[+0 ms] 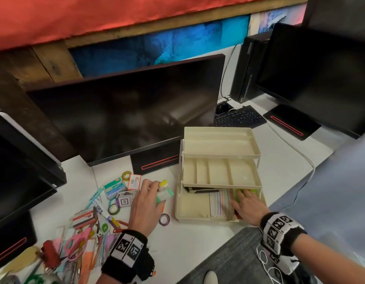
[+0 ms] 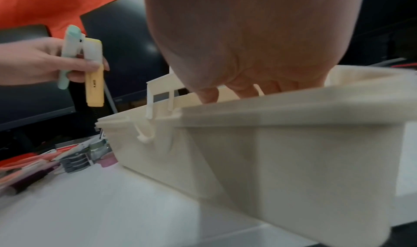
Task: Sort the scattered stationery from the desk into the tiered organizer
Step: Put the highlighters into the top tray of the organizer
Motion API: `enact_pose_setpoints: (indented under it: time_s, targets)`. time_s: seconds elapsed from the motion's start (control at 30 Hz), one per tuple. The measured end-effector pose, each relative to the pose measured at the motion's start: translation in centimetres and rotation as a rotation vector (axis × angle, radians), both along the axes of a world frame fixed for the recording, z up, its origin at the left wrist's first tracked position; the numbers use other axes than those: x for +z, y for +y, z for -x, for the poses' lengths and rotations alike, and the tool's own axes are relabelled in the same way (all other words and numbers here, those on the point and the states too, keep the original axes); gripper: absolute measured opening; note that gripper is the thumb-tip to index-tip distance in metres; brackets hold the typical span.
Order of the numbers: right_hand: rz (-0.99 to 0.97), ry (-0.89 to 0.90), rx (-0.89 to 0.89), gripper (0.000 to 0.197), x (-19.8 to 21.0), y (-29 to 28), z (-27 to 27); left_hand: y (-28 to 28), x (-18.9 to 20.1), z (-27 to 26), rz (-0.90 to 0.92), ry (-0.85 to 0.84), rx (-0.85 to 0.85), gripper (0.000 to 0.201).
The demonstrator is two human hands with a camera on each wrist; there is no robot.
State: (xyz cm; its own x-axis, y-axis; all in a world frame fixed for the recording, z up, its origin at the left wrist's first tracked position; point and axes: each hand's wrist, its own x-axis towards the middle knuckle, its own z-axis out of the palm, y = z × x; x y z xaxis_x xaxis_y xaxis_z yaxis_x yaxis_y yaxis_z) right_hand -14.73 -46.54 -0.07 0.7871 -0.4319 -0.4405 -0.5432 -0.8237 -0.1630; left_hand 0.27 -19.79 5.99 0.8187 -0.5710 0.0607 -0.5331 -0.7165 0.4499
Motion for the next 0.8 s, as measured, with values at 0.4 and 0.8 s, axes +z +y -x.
enact_pose_setpoints:
  time_s: [0.4,0.8]
  targets:
    - [-0.636,-0.525,0.053,0.037,9.8,4.5,-3.3,-6.5,2.7,0.8,0.692,0.666,0.061,0.014]
    - [-0.271,-0.55,-0.216,0.03,11.8,-6.5,-8.9,-13.4,4.6,-2.8,0.665,0.779,0.109,0.027]
